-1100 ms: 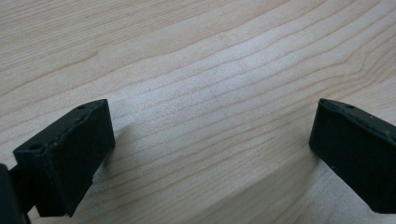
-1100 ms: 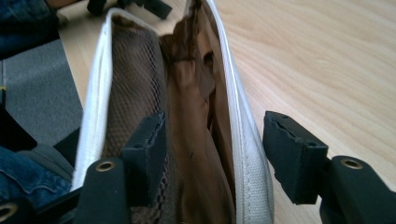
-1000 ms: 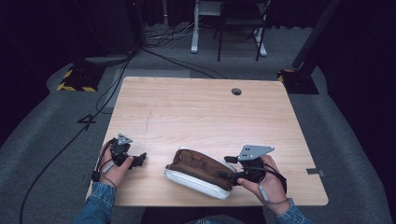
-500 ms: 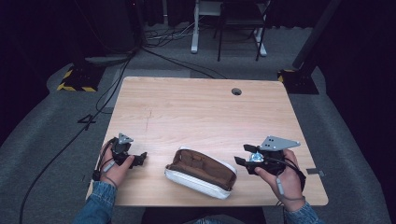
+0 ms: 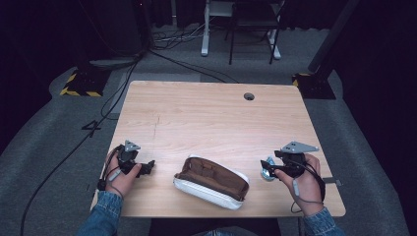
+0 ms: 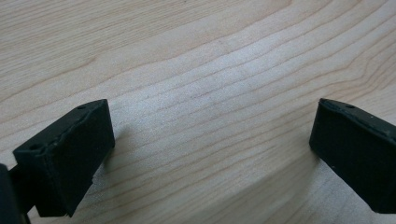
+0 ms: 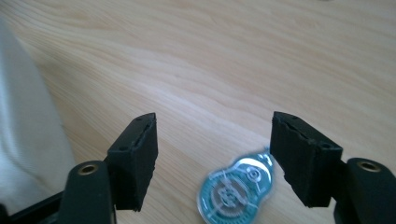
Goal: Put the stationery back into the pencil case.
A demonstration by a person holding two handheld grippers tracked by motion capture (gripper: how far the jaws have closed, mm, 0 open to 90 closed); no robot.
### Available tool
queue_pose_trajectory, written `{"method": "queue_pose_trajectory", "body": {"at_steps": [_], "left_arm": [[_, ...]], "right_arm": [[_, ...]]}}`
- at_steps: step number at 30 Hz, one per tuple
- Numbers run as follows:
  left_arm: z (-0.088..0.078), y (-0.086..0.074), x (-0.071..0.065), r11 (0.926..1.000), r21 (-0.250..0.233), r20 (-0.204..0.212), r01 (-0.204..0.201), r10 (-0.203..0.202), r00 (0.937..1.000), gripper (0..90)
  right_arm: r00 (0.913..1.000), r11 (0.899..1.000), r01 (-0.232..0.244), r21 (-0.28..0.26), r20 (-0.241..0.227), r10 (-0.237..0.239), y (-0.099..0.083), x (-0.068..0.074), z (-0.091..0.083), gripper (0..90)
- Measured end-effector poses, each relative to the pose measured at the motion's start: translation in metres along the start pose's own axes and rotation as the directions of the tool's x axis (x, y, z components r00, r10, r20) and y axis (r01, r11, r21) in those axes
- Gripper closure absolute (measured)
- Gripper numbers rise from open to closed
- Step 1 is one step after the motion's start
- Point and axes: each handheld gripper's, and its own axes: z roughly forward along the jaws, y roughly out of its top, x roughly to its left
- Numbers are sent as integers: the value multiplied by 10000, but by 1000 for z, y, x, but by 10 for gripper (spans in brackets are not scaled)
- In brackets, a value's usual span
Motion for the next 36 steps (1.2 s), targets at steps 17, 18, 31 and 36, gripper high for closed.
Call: {"method": "queue_pose_trajectory", "body": {"at_steps": [17,18,31,36], "left_arm": [[1,1,0,10000,-13,38,-13,13,10000,2],[1,1,0,10000,-12,38,-9,9,10000,2],[1,1,-1,10000,-22,60,-7,7,10000,2],[1,1,-1,10000,-17,59,-1,1,10000,2]], "right_arm": [[9929,9777,-1029,1831,772,900,-21,-15,35,290],[9926,9764,-1049,1886,803,911,-21,-15,37,289],[9921,9597,-1097,2586,872,899,-27,-12,52,261],[9928,9571,-1032,2708,868,825,-29,-10,54,253]]}}
